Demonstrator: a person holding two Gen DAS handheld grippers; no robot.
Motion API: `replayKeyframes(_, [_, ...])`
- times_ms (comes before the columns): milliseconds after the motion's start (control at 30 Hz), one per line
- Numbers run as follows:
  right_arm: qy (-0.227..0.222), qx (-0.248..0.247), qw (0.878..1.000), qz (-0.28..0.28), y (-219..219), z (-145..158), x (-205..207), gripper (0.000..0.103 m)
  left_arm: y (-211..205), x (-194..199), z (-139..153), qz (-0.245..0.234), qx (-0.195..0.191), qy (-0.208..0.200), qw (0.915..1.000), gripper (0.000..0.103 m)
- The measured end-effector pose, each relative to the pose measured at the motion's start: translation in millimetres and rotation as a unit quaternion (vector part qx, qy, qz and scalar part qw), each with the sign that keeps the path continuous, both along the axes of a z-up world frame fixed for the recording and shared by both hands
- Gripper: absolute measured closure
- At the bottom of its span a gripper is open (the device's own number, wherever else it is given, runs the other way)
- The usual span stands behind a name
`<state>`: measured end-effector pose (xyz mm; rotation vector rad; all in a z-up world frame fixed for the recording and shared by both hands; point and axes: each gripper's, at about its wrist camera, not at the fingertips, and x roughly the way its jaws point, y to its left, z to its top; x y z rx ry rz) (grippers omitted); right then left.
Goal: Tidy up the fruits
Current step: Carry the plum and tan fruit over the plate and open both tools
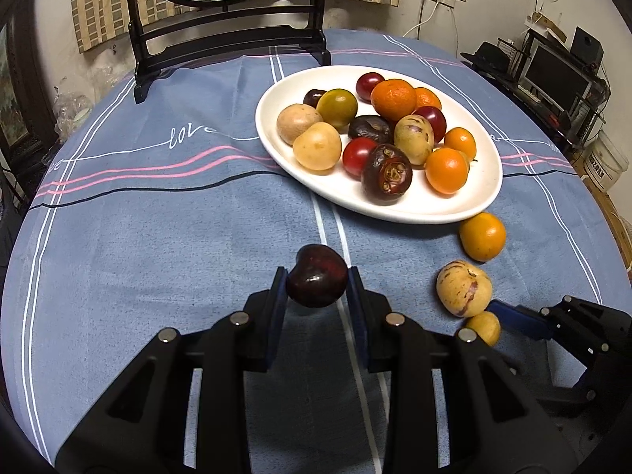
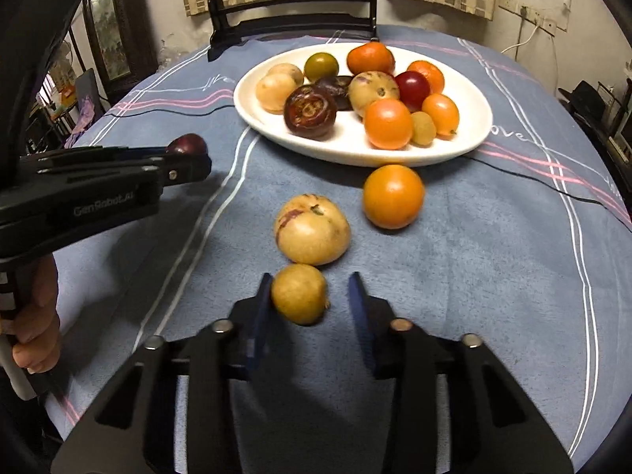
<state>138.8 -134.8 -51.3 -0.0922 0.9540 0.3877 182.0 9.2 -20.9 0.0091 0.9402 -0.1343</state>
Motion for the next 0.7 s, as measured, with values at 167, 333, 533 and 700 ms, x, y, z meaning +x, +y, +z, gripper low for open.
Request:
replayKeyframes(167, [-0.004,0.003,1.0,-0.003,-8,4,-3,0.076,-2,-3,1,-0.001,0.004,0.0,1.0,0.073])
replayKeyframes(333, [-0.023,0.011,1.0,-0.014,-26,19,-9,0.076,-6,-4,7,-0.006,0.01,-0.006,0.9999,0.073])
replayKeyframes(533, [-0.047,0.015,0.998,-0.031,-49,36,-2,0.076,-16,0,22,-0.019,0.016,-0.021,0.9995,0.073])
replayKeyframes(700, [-0.081,-0.005,0.996,-0.033,-53,55,16,0.076,-22,14,34,-0.023,0.024,-0.03,0.999,0.073])
